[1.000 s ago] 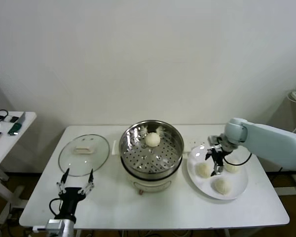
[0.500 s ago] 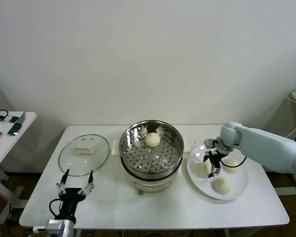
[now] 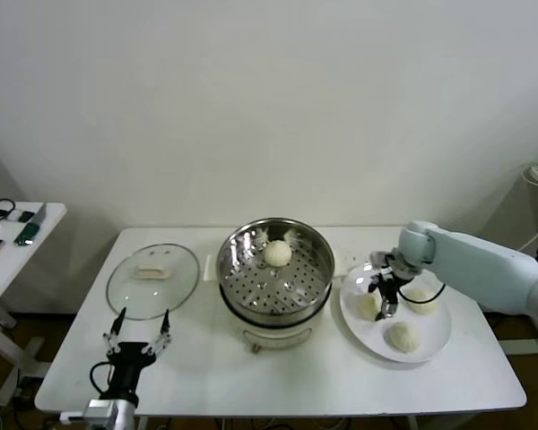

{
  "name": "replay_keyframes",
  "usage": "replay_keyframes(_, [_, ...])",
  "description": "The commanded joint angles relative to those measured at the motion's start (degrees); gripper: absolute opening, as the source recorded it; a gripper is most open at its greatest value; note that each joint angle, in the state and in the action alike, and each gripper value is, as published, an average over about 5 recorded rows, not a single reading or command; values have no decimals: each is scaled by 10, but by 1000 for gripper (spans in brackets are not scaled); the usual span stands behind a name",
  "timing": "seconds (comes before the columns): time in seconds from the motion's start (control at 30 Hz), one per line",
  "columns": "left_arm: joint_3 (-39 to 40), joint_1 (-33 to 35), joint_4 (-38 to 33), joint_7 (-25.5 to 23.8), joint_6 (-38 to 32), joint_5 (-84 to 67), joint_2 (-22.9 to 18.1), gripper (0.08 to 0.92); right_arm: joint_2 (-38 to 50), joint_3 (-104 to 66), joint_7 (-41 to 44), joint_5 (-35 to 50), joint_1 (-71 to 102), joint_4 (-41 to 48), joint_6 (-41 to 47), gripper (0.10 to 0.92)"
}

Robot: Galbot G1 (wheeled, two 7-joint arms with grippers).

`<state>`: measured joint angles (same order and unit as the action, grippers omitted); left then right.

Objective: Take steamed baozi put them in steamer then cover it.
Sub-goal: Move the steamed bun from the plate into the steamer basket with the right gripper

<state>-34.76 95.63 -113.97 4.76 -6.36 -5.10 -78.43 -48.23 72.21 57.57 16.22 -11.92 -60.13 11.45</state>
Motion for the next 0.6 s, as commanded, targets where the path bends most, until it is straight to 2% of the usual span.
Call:
replay_keyframes(0.03, [0,1,-3,0,0,0,1,823,17,12,-1,41,-41,-13,3,729])
replay_keyframes(0.3, [3,2,-10,0,0,-2,1,823,42,110,4,169,-221,-54,9,724])
replay_keyframes(0.6, [9,3,-17,-1,2,-1,7,823,-24,210,0,335,-408,-60,21,729])
